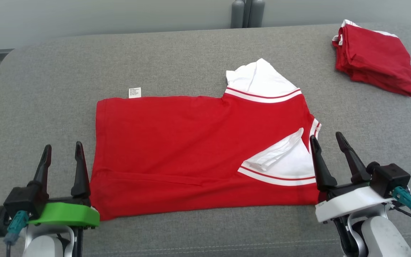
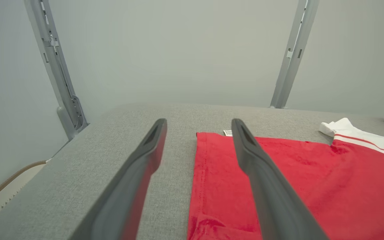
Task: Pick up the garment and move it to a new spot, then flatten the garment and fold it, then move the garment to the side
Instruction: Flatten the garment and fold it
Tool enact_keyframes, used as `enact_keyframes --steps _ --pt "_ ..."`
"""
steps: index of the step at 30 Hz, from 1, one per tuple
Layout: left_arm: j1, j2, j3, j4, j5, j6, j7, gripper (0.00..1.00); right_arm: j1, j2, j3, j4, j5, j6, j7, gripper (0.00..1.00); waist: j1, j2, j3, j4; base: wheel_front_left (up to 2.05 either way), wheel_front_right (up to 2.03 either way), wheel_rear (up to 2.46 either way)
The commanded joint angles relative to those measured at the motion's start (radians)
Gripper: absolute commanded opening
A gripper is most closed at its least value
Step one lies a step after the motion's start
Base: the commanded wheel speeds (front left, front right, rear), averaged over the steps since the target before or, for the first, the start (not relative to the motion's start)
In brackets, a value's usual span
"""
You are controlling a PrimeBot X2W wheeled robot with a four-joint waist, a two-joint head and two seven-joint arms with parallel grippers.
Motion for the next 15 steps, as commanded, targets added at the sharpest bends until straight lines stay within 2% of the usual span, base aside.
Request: enact_keyframes --steps 1,8,15 --pt "-0.038 0.021 -0.01 0.012 -0.002 -0.005 0.001 1.0 -0.027 -0.005 0.003 -0.003 -0.008 -0.001 -0.007 1.0 0.0 0.0 0.01 -0.008 0.0 0.0 0.0" --pt "-0.19 0.096 -0.083 0.153 -0.067 -0.007 0.012 1.0 -0.119 -0.011 0.032 0.005 -0.017 -0.001 -0.006 1.0 0.0 0.0 0.066 -0.04 0.0 0.0 0.0" --pt "-0.357 0.163 -0.168 0.335 -0.178 -0.007 0.039 1.0 -0.192 -0.009 0.045 0.02 -0.023 -0.001 -0.007 1.0 0.0 0.0 0.144 -0.066 0.0 0.0 0.0"
